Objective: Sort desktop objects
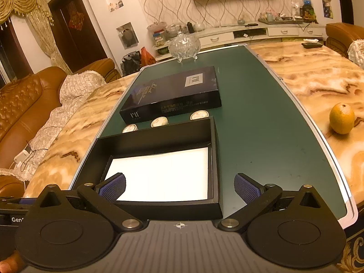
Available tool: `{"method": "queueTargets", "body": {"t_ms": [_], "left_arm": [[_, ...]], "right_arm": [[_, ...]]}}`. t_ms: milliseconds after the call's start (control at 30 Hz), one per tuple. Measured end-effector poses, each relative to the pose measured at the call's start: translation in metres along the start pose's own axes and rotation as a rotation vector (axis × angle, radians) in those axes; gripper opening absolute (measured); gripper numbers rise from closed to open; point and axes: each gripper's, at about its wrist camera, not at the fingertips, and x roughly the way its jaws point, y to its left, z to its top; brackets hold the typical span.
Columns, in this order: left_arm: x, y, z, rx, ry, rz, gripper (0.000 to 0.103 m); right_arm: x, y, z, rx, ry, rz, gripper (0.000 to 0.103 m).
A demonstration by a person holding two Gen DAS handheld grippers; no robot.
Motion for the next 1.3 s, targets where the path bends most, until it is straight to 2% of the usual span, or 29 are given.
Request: {"method": "queueTargets", "body": {"t_ms": [300,567,800,1100,1300], "left_arm": [[-0.003,-0.001,-0.007,0.006,-0.034,0.018,0.103],[0.001,0.000,-0.005,-0.008,-0.007,0.032,0.103],[-0.003,0.001,-0.007,-0.012,-0.020,0.041,0.103],[-0.003,0.004,-0.007,-0.003,-0.016,0.061,0.103],[-0.004,0.010,-0.008,-0.012,-0.021,0.087,0.103]], "right_arm": [[0.001,0.001,0.001,-0.010,0.010,-0.010,0.103],[0.000,0.004,0.000,-0.012,0.014,-0.016,0.103],[-0.007,0.011,0.003,-0.027,0.007,-0.034,0.103],[-0.008,0.027,0.004,-0.091,0.040,-0.150,0.103],[-0.007,0.029,0.000,-0.078,0.054,-0.158,0.103]]}}
